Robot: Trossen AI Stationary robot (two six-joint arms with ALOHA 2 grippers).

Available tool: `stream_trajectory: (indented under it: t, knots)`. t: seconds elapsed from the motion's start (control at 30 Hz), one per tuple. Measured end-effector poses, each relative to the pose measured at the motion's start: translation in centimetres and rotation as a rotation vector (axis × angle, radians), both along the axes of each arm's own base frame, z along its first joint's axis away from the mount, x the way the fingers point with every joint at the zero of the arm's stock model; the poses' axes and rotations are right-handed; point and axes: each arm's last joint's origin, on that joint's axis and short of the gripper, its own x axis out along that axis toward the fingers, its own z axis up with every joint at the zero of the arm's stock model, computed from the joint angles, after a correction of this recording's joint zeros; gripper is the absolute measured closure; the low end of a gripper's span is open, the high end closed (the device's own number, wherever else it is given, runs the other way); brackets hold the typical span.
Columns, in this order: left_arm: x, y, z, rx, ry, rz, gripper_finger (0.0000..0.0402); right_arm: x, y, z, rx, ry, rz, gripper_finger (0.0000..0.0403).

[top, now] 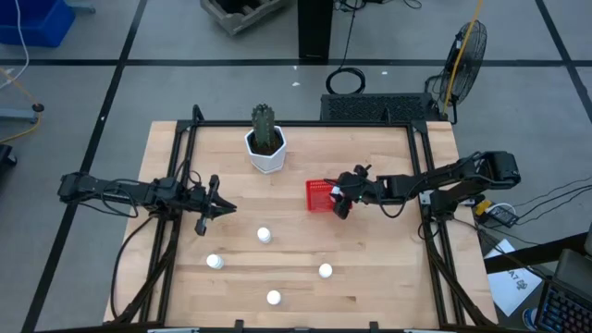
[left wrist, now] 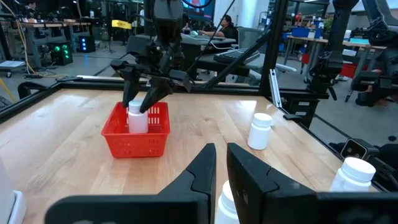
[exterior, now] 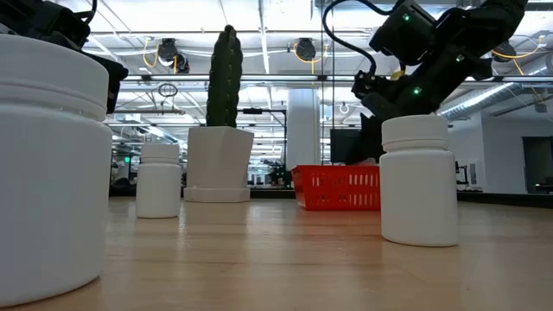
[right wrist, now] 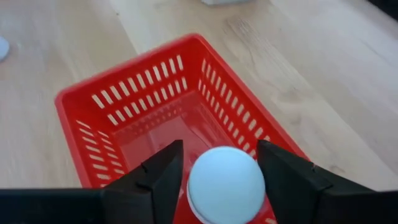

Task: Pick and place pill bottles into a basket
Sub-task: Put the white pill bottle into the red bin

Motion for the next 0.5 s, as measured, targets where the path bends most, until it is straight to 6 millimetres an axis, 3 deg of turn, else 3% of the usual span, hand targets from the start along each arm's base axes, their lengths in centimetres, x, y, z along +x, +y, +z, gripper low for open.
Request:
stream_trajectory:
  t: [0.5]
  knots:
    - [0.00,0.00,0.00,0.000,0.000,0.000,0.0355,0.70,0.55,0.73,-0.040,-0.069,0.120,0.0186]
